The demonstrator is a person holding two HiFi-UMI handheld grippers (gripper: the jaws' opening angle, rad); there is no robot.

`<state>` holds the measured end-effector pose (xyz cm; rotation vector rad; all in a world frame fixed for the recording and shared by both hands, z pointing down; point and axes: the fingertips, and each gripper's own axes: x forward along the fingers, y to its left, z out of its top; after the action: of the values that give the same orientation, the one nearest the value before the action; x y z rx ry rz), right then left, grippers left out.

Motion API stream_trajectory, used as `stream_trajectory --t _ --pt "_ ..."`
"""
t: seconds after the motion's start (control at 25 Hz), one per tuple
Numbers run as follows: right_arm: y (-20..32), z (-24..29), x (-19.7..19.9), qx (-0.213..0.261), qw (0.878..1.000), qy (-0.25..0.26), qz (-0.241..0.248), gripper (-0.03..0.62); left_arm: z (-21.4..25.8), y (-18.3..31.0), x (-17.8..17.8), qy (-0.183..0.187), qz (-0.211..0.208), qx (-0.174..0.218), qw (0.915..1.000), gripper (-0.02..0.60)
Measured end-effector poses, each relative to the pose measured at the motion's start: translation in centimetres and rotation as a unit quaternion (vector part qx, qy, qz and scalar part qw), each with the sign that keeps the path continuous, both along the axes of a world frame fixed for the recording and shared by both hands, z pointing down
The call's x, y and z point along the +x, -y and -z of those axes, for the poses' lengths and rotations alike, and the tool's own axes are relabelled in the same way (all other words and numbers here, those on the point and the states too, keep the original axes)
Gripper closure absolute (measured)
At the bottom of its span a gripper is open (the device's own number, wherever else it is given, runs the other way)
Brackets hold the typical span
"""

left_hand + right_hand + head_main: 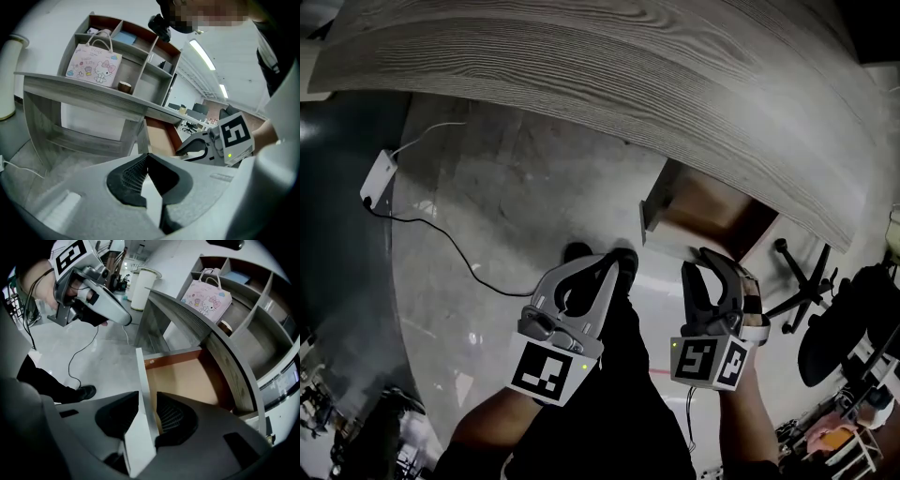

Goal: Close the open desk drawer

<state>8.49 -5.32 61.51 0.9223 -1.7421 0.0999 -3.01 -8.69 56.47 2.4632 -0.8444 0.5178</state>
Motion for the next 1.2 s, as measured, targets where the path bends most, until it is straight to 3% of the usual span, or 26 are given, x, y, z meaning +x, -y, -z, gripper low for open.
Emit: stream_trajectory --t 0.52,1.0,1.2 --pt "0.4 -0.4 -0.2 0.012 0.999 -0.031 0.023 0.517 -1.1 -0.6 1.8 0.0 -0.024 0.002 0.9997 0.574" --pt "1.5 3.2 0.3 0.044 0.998 -0.032 0.017 0.491 0.2 -0.6 2.8 -0.007 -0.032 -0.001 0.9995 0.574" --pt "3.1 5.2 1.3 0.086 0.995 -0.053 0.007 0.474 1.0 -0.2 3.1 -0.012 -0.029 0.001 0.9995 0.574"
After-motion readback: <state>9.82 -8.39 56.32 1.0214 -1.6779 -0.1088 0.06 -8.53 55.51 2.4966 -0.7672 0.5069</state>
